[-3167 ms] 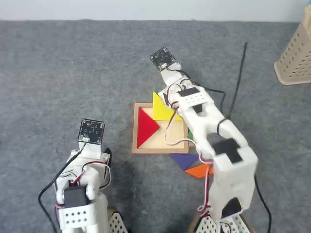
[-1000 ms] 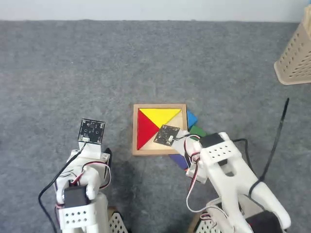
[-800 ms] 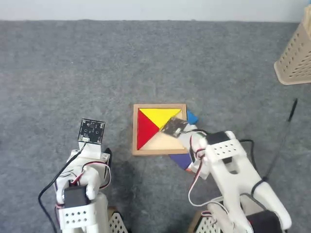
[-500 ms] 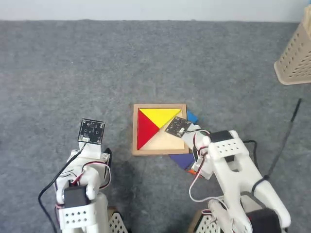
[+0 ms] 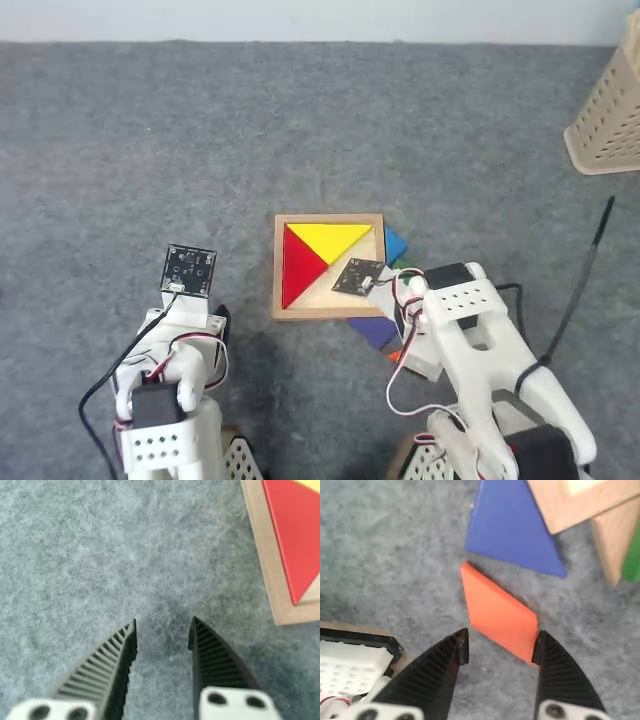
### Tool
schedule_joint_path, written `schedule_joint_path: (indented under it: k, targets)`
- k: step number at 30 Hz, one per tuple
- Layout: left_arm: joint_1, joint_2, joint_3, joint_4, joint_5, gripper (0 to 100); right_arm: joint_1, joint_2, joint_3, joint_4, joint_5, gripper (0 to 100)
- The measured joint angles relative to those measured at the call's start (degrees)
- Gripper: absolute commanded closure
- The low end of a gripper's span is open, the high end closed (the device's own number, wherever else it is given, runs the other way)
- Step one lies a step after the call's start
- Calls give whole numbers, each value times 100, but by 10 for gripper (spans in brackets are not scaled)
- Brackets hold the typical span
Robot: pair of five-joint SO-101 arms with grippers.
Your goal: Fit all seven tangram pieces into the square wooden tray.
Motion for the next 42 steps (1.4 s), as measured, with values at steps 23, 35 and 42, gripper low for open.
schedule_joint_path:
  k: [23, 35, 42]
  targets:
    - [0, 0, 0, 0, 0, 832, 1187, 1116, -484, -1037, -1890, 969]
    - [0, 0, 0, 0, 0, 832, 1240, 1248, -1890, -360, -2136, 992]
    - [0, 0, 0, 0, 0, 832, 1284, 1908, -3631, 457, -2576, 935]
